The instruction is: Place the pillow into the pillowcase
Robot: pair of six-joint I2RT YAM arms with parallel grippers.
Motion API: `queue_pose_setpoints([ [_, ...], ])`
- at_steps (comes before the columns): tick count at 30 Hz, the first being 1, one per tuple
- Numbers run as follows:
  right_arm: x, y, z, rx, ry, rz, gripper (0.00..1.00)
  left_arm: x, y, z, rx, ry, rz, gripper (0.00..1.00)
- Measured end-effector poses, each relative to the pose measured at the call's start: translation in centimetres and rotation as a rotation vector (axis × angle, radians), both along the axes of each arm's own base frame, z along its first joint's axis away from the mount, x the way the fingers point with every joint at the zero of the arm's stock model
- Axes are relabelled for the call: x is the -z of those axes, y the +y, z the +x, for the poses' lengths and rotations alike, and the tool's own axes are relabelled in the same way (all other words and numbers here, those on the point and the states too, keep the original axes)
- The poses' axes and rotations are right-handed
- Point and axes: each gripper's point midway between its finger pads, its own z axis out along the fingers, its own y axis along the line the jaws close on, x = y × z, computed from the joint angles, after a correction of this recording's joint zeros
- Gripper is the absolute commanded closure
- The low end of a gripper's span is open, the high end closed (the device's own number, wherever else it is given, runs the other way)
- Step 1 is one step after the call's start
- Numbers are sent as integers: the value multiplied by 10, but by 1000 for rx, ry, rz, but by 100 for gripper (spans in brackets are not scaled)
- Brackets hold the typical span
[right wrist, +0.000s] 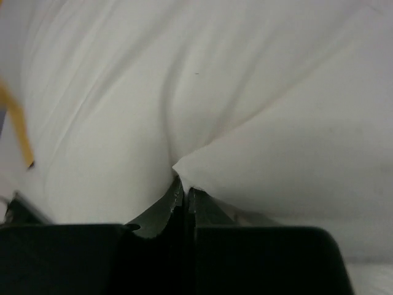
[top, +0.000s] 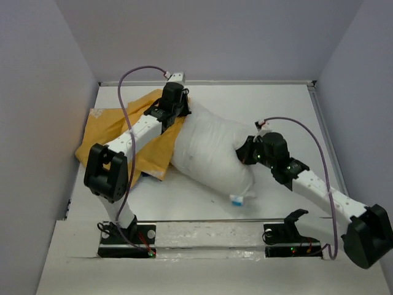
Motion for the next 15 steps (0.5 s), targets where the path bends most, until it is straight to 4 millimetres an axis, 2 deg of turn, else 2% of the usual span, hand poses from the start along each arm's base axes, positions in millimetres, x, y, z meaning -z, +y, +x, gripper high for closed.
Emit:
queue_pose_setpoints([
  [1,-5,21,-26,-71,-7,24,99,-9,-12,15,21,-23,-3,59],
  [2,-6,34,-48,-122,7,45,85,-17,-23,25,41,-44,-10,42],
  [3,-10,50,-72,-194,9,68,77,-29,-38,39,73,-80,-27,26],
  [4,-10,62,-93,-246,32,86,66,-38,-59,46,117,-103,-56,4],
  [5,-10,69,-104,-273,43,99,44,-50,-80,48,162,-129,-85,1],
  [6,-12,82,-121,-329,58,115,34,-56,-95,44,203,-147,-84,1],
  [7,-13,91,-133,-373,64,119,26,-65,-118,33,258,-163,-95,1],
  [8,-14,102,-146,-422,79,120,19,-70,-131,22,295,-173,-94,1],
  [11,-20,130,-174,-563,95,74,18,-88,-156,-18,383,-198,-102,1],
  [13,-34,139,-173,-595,55,64,22,-97,-142,-47,388,-206,-98,1],
  [15,-57,138,-165,-589,-16,49,35,-113,-104,-74,346,-229,-98,1],
])
